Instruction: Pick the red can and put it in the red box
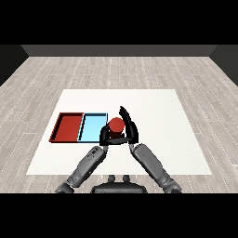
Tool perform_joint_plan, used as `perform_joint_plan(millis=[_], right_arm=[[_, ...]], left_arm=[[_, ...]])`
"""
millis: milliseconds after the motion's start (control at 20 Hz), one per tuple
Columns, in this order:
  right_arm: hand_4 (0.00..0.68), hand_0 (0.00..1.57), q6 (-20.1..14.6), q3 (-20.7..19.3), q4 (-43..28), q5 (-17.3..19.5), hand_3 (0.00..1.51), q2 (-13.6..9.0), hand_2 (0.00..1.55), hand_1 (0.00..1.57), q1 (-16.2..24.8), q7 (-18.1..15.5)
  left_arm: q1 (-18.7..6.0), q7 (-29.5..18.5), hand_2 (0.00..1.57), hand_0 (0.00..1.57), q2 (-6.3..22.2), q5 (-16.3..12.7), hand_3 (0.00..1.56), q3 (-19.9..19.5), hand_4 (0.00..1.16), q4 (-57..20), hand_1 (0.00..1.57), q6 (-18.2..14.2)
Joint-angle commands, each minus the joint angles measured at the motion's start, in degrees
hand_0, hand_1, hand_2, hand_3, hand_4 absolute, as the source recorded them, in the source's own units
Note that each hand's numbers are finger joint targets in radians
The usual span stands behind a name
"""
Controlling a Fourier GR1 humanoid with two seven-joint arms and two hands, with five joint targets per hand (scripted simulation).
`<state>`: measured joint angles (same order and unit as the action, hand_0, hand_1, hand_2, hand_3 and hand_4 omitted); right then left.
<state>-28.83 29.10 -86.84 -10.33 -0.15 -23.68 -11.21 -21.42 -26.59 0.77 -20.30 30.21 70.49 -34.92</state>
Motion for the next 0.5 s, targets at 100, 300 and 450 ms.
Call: perform_joint_plan(millis=[100,300,450], right_arm=[[0.000,0.00,1.60,-0.57,-4.75,-0.77,0.00,0.15,0.00,0.00,4.36,0.39],[0.000,0.00,8.58,-5.35,-11.78,-2.24,0.00,-4.02,0.00,0.00,9.86,-0.87],[0.000,0.00,7.74,-6.09,-17.90,-1.65,0.00,-5.33,0.00,0.00,13.97,0.93]], left_arm=[[-0.23,3.10,1.57,1.57,-0.41,2.48,1.47,-4.26,1.13,1.97,1.57,0.28],[0.56,0.84,1.56,1.57,-0.74,3.53,1.46,-4.52,1.13,-0.11,1.57,1.35],[-0.20,3.77,1.56,1.57,1.09,4.75,1.47,-7.18,1.13,2.36,1.57,1.93]])
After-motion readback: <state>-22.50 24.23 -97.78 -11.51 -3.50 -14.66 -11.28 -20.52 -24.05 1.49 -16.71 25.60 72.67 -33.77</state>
